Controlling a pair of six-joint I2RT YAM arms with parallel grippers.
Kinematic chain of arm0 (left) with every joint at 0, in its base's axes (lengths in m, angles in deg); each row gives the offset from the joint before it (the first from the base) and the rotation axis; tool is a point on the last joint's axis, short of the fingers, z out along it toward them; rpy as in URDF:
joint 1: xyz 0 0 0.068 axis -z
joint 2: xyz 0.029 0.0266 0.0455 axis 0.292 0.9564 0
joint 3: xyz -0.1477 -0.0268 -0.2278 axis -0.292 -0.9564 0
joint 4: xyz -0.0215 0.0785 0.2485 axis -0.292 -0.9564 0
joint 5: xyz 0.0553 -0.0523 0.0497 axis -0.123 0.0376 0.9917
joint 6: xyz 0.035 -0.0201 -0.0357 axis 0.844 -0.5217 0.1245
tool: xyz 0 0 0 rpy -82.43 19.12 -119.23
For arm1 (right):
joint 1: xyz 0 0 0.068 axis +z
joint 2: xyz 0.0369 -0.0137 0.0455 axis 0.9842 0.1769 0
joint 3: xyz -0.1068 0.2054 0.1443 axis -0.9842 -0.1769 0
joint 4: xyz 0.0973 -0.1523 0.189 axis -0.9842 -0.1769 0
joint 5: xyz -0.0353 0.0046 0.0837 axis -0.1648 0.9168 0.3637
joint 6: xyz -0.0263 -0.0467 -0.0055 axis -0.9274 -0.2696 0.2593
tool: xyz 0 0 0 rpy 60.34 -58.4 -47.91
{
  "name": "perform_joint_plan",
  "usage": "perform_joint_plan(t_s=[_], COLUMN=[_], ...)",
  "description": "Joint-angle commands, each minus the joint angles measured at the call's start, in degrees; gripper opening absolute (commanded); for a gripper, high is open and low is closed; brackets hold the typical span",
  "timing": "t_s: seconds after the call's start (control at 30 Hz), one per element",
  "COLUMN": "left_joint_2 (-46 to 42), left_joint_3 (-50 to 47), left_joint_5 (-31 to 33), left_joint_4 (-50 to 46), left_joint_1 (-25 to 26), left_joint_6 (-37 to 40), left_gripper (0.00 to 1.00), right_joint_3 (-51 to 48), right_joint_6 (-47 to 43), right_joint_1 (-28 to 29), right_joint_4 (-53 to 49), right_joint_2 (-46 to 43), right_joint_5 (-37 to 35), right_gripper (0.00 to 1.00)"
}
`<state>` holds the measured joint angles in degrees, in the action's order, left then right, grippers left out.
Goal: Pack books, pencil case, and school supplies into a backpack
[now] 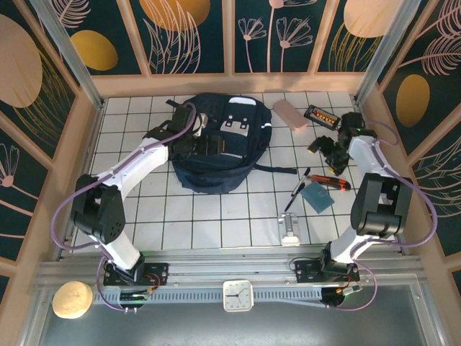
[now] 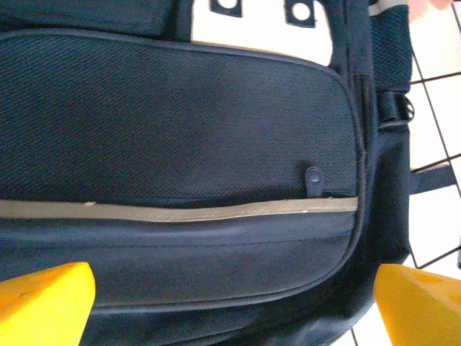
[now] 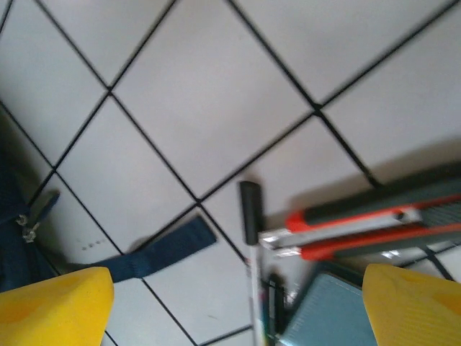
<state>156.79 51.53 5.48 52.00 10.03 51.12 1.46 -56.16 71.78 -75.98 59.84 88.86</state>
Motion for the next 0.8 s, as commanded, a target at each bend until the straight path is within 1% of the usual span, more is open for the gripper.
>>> perform_joint_plan(t_s=[0.0, 0.1, 0.2, 0.27, 0.3, 0.33, 0.37, 0.43, 0.53, 0.63, 0.7, 0.77], left_joint_2=[2.84, 5.72, 7.25, 6.9, 6.2, 4.68, 3.17, 1.86, 5.88, 8.35, 9.4, 10.37], left_joint_3=[4.55, 8.18, 7.43, 4.63, 2.65, 0.16, -2.16, -4.58, -2.28, -1.75, -1.22, -0.04], left_joint_5=[-0.86, 4.01, 12.01, 19.65, 21.25, 20.67, 20.25, 23.46, 27.48, 30.75, 31.65, 30.84], left_joint_4=[0.25, -5.61, -8.83, -8.03, -7.21, -5.51, -3.64, 0.04, -2.18, 0.07, 2.01, 2.76], left_joint_1=[1.3, 4.23, 7.67, 9.08, 9.08, 9.16, 9.12, 9.03, 8.82, 8.84, 8.84, 8.85], left_joint_6=[2.5, 13.23, 24.91, 30.55, 33.74, 38.05, 41.18, 43.95, 45.67, 46.66, 46.79, 47.05], left_gripper=[0.99, 0.99, 0.99, 0.99, 0.97, 0.94, 0.94, 0.96, 0.96, 0.93, 0.91, 0.88], right_joint_3=[0.6, 3.52, 5.76, 5.71, 5.48, 5.37, 5.28, 5.53, 5.88, 5.77, 5.56, 5.09], right_joint_6=[-0.99, -0.68, -0.12, 1.34, 2.12, 2.75, 3.07, 3.21, 3.15, 3.52, 3.81, 4.23], right_joint_1=[0.28, 5.66, 10.53, 12.38, 12.97, 13.37, 13.72, 14.55, 15.81, 17.6, 18.61, 19.55], right_joint_4=[1.93, 2.18, 2.29, 3.93, 4.9, 5.77, 6.38, 6.69, 6.46, 6.93, 7.29, 7.87], right_joint_2=[-2.44, 0.01, 2.91, 3.95, 4.41, 4.67, 4.84, 5.2, 5.78, 5.9, 6.02, 6.22], right_joint_5=[5.92, 8.51, 8.87, 10.73, 11.74, 12.56, 13.1, 13.36, 13.44, 13.36, 13.28, 13.44], right_gripper=[0.9, 0.9, 0.9, 0.9, 0.9, 0.9, 0.9, 0.9, 0.9, 0.9, 0.9, 0.9])
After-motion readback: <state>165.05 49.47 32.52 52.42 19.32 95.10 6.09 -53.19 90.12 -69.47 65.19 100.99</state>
